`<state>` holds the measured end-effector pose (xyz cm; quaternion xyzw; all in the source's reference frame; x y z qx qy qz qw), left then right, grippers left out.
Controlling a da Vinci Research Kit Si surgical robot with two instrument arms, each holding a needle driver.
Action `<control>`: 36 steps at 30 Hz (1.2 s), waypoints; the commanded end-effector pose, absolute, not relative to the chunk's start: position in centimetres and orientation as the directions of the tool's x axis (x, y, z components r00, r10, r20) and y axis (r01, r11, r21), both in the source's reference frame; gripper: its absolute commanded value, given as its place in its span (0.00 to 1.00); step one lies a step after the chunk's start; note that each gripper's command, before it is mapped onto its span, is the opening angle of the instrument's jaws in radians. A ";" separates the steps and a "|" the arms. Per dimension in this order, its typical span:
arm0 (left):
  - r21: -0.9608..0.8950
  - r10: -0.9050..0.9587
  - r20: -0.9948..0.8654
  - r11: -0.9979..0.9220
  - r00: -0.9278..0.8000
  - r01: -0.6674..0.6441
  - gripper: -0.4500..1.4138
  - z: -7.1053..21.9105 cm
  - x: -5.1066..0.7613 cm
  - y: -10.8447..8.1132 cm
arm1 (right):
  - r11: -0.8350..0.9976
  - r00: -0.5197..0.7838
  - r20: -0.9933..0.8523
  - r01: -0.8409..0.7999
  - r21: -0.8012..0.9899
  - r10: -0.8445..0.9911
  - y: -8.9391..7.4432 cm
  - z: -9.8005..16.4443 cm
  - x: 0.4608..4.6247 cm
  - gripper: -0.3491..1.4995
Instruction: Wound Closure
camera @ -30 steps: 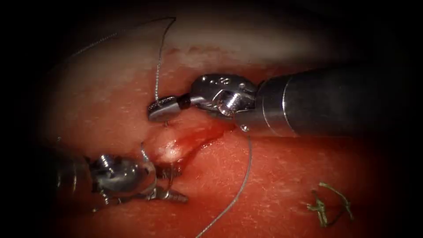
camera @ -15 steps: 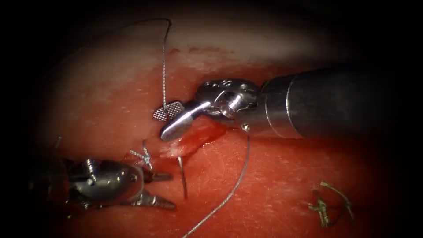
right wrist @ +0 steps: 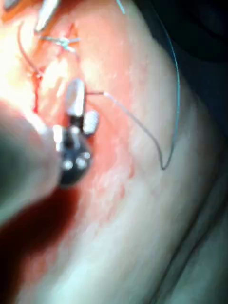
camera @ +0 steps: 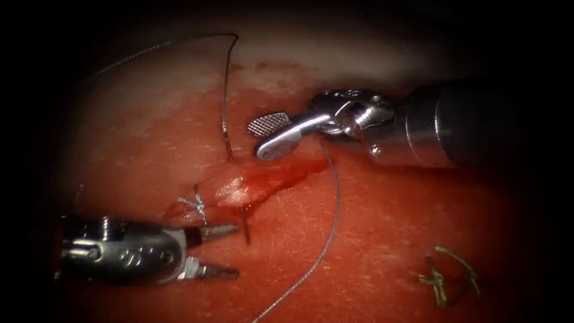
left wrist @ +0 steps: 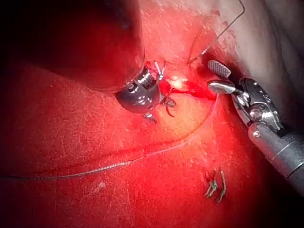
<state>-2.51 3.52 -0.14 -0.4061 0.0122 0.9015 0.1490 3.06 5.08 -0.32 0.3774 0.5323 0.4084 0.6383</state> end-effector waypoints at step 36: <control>-0.675 0.853 -0.470 -0.513 -0.227 -0.530 0.05 -0.4 -2.89 3.7 | 0.388 0.099 -0.378 -0.118 0.914 0.920 4.9 -0.3 3.16 0.86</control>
